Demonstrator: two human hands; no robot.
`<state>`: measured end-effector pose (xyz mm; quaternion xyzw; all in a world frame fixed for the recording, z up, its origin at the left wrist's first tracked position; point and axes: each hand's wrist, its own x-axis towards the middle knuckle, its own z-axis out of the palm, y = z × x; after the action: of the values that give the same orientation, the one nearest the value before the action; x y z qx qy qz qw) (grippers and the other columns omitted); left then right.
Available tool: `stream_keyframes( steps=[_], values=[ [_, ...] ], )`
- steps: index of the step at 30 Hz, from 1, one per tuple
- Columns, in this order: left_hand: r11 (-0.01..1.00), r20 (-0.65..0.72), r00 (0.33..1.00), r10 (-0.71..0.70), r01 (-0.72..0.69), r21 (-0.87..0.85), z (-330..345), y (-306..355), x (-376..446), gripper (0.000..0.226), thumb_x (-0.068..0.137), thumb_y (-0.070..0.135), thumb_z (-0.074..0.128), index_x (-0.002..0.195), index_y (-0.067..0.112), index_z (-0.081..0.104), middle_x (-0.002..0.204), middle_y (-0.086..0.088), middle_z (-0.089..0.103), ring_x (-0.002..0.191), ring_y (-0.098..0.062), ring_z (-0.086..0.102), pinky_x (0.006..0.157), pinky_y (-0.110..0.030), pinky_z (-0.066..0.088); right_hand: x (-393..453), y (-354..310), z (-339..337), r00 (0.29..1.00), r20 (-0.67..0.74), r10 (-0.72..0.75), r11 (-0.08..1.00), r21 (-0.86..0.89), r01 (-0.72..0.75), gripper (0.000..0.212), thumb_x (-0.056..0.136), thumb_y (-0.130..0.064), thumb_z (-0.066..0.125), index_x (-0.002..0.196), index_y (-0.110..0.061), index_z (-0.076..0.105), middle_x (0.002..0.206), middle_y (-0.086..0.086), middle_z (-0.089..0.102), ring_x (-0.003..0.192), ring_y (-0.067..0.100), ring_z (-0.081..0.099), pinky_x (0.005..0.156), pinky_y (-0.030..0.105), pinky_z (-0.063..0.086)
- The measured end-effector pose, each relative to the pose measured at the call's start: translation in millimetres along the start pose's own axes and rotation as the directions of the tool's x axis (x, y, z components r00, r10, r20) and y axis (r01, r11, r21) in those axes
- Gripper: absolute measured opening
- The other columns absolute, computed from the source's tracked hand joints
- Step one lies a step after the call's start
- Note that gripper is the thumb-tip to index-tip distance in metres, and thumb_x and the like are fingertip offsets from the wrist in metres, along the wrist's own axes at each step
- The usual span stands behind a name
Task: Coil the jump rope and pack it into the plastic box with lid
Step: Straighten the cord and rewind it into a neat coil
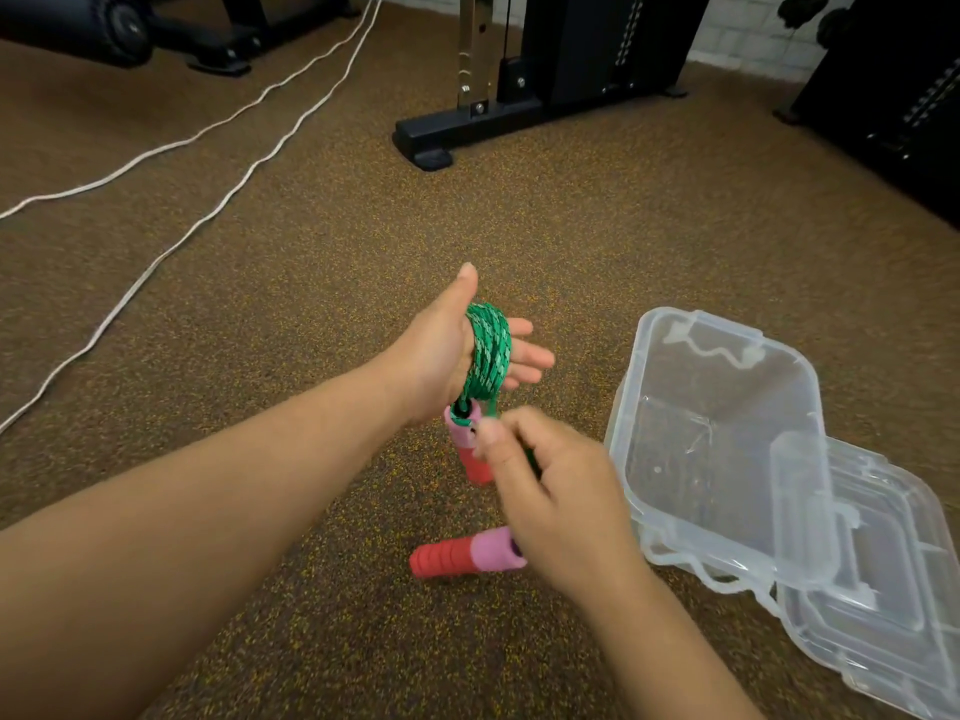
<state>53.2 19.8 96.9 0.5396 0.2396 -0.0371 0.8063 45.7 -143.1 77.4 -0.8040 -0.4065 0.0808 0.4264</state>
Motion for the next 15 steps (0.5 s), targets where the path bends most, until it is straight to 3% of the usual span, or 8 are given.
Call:
stream_keyframes(
  steps=[2,4,5,7,9,11,13,15],
  values=[
    [0.991,0.077,0.997,-0.022,0.012,0.132,1.2,-2.1,-3.3,0.089,0.089,0.067,0.005,0.119,0.000,0.057,0.092,-0.023,0.068,0.081,-0.024,0.065,0.077,-0.034,0.051,9.1,-8.3,-12.7,0.997,-0.042,0.061,0.977,0.209,-0.051,0.034,0.092,-0.044,0.045,0.075,-0.018,0.058,0.070,-0.002,0.062,0.063,0.012,0.055,0.060,0.033,0.046],
    [0.945,0.111,0.993,-0.027,-0.011,0.328,2.8,-3.4,-7.4,0.094,0.089,0.066,0.000,0.115,-0.001,0.060,0.073,0.005,0.059,0.066,-0.007,0.055,0.084,-0.040,0.050,17.7,-13.6,-25.0,0.991,-0.051,0.121,0.924,0.370,-0.094,0.027,0.090,-0.032,0.046,0.073,-0.015,0.059,0.068,0.002,0.063,0.055,0.011,0.049,0.055,0.025,0.041],
    [0.907,0.132,0.991,-0.019,-0.038,0.420,3.7,-3.0,-10.1,0.096,0.089,0.065,-0.003,0.104,-0.003,0.064,0.072,0.014,0.052,0.059,-0.002,0.049,0.085,-0.042,0.049,21.6,-15.2,-30.3,0.989,-0.043,0.145,0.901,0.420,-0.114,0.025,0.091,-0.027,0.045,0.073,-0.015,0.059,0.063,0.002,0.062,0.051,0.009,0.046,0.052,0.022,0.039],
    [0.853,0.234,0.972,-0.035,-0.092,0.513,5.4,-0.9,-15.3,0.094,0.087,0.067,-0.006,0.078,0.006,0.066,0.060,0.002,0.061,0.054,-0.011,0.055,0.069,-0.034,0.050,28.1,-14.6,-38.3,0.985,-0.029,0.172,0.881,0.452,-0.140,0.027,0.097,-0.016,0.044,0.074,-0.015,0.058,0.049,-0.008,0.056,0.046,-0.001,0.046,0.051,0.016,0.039],
    [0.826,0.290,0.951,-0.105,-0.079,0.558,4.4,1.6,-19.9,0.090,0.084,0.071,0.001,0.080,0.009,0.066,0.056,-0.007,0.058,0.048,-0.018,0.055,0.055,-0.025,0.047,32.7,-9.6,-44.1,0.978,-0.052,0.202,0.889,0.429,-0.161,0.029,0.099,-0.016,0.042,0.075,-0.018,0.058,0.045,-0.011,0.049,0.046,0.001,0.044,0.054,0.023,0.041],
    [0.810,0.321,0.933,-0.162,-0.060,0.583,1.5,3.6,-22.6,0.080,0.085,0.071,0.018,0.086,0.009,0.068,0.047,0.000,0.050,0.040,-0.015,0.047,0.052,-0.027,0.039,35.0,-2.1,-46.4,0.964,-0.088,0.252,0.883,0.429,-0.191,0.028,0.099,-0.025,0.044,0.076,-0.022,0.059,0.049,-0.006,0.042,0.048,0.013,0.040,0.052,0.036,0.039],
    [0.857,0.379,0.907,-0.186,-0.039,0.513,0.9,4.7,-25.4,0.063,0.085,0.066,0.038,0.080,0.011,0.069,0.041,0.004,0.044,0.037,-0.013,0.041,0.054,-0.032,0.034,37.0,6.8,-44.7,0.946,-0.117,0.302,0.872,0.434,-0.225,0.028,0.099,-0.031,0.045,0.076,-0.023,0.059,0.057,0.004,0.037,0.049,0.016,0.037,0.049,0.036,0.039],
    [0.924,0.428,0.893,-0.140,-0.037,0.379,0.9,6.5,-27.6,0.045,0.083,0.055,0.054,0.070,0.014,0.067,0.037,0.006,0.038,0.035,-0.012,0.038,0.054,-0.031,0.032,37.7,13.4,-38.9,0.936,-0.134,0.326,0.869,0.432,-0.241,0.027,0.099,-0.033,0.044,0.077,-0.024,0.058,0.058,0.004,0.036,0.046,0.012,0.036,0.047,0.034,0.038]
  ],
)
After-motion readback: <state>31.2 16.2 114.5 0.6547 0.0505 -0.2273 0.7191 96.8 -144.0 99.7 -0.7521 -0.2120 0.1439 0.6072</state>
